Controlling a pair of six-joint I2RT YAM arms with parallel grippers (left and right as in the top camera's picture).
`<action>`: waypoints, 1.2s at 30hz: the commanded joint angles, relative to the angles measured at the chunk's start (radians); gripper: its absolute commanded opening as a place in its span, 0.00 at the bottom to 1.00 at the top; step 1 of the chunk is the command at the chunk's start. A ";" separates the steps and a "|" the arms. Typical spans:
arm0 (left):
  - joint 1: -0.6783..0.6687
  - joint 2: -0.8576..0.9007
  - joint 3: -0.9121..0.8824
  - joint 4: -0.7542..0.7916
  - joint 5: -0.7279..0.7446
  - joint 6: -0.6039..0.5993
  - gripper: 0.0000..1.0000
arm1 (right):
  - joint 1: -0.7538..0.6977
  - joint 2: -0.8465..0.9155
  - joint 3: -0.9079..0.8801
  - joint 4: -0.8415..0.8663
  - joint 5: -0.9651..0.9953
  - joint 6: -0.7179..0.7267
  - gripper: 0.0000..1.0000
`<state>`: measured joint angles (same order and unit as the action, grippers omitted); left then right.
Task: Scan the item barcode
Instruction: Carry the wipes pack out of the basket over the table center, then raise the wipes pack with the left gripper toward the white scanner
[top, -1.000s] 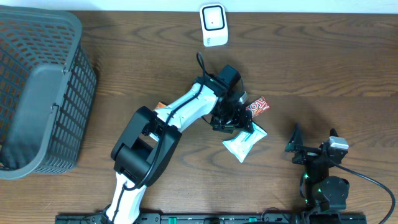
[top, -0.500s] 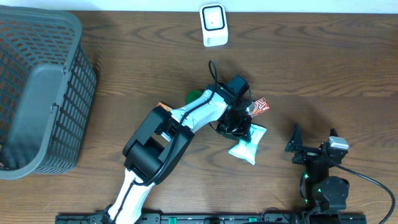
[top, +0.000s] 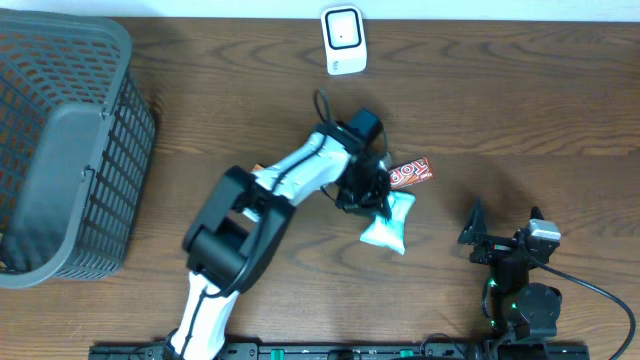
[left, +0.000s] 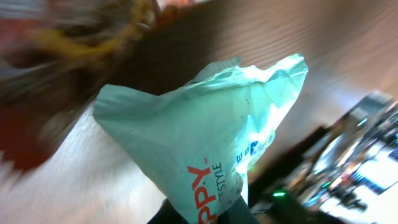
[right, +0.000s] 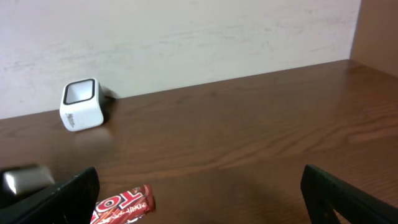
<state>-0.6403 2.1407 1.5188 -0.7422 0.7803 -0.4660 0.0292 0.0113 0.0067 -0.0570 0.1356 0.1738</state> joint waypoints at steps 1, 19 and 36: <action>0.056 -0.143 0.019 0.001 0.118 -0.296 0.08 | -0.005 -0.005 -0.001 -0.003 0.013 -0.011 0.99; 0.210 -0.222 0.019 -0.063 0.470 -1.201 0.07 | -0.005 -0.004 -0.001 -0.003 0.013 -0.011 0.99; 0.328 -0.222 0.019 -0.061 0.574 -1.221 0.07 | -0.005 -0.005 -0.001 -0.003 0.013 -0.011 0.99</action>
<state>-0.3107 1.9308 1.5223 -0.8036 1.3064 -1.6794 0.0292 0.0113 0.0063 -0.0570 0.1356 0.1738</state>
